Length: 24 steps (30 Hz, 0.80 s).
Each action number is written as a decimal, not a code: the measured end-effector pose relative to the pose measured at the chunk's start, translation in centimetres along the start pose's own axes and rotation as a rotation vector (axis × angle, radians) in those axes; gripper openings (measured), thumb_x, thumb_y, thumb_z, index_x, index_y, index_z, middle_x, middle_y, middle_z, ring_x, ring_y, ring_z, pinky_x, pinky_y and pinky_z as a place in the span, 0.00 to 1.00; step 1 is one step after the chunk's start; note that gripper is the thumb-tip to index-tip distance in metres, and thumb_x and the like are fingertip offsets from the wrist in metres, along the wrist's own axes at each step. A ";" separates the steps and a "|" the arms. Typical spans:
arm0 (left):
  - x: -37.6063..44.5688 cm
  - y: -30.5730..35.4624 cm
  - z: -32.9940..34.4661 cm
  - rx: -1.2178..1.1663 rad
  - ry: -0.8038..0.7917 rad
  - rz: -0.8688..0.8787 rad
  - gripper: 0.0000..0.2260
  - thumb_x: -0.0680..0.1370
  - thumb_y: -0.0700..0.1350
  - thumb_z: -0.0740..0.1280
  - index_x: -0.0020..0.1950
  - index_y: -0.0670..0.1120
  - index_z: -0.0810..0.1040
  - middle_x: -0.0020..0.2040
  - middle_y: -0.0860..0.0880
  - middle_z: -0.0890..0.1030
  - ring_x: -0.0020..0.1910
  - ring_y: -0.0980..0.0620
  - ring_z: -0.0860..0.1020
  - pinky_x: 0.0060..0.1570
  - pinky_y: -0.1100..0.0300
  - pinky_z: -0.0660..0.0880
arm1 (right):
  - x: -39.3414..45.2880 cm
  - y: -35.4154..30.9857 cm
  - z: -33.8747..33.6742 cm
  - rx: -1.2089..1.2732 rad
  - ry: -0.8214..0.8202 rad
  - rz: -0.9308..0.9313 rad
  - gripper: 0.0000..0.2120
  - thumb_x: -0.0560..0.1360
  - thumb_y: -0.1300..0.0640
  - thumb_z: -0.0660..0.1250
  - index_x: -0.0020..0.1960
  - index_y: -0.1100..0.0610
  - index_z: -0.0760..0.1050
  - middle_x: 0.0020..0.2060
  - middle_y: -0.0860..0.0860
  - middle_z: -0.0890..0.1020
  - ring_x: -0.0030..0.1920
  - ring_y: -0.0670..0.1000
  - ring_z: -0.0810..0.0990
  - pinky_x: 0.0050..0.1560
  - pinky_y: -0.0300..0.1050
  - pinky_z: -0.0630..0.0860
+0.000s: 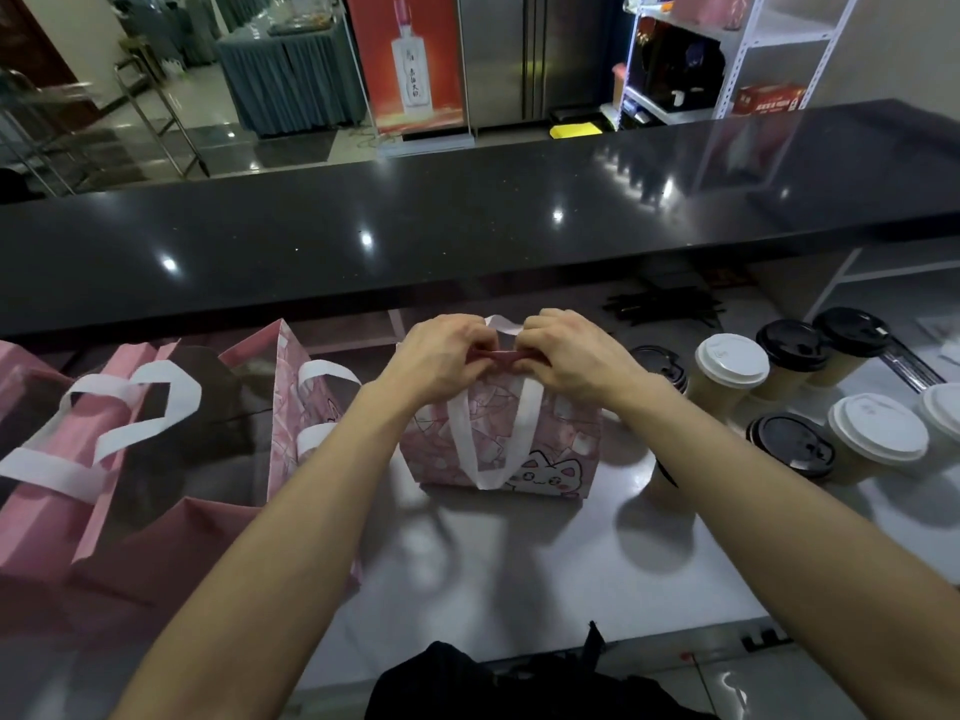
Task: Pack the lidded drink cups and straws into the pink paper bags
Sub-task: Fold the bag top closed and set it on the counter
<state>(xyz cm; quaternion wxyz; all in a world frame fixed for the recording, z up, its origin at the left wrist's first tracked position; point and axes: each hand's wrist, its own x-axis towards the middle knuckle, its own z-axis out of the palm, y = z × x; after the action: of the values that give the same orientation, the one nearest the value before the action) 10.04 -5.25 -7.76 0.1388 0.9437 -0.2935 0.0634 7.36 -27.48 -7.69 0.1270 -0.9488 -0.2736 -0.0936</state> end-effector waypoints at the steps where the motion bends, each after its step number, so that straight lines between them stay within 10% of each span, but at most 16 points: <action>1: -0.1 -0.2 0.1 -0.006 0.014 -0.009 0.06 0.80 0.55 0.76 0.49 0.53 0.85 0.44 0.57 0.79 0.45 0.54 0.77 0.47 0.47 0.78 | -0.2 0.3 -0.2 0.013 -0.007 0.024 0.11 0.82 0.46 0.72 0.51 0.54 0.84 0.45 0.47 0.79 0.51 0.51 0.75 0.57 0.52 0.74; 24: -2.6 -1.6 -5.2 0.347 -0.139 -0.084 0.08 0.80 0.47 0.75 0.56 0.57 0.89 0.50 0.57 0.86 0.55 0.51 0.78 0.61 0.53 0.70 | -5.2 3.6 -3.1 -0.045 -0.083 0.099 0.09 0.85 0.51 0.67 0.56 0.55 0.82 0.49 0.48 0.79 0.52 0.55 0.81 0.53 0.52 0.78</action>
<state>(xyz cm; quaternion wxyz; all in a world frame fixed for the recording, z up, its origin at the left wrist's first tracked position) 8.63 -0.98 -3.67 -0.0441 0.9670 -0.2473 0.0417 4.61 -33.89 -6.73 0.0987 -0.9668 -0.2293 -0.0541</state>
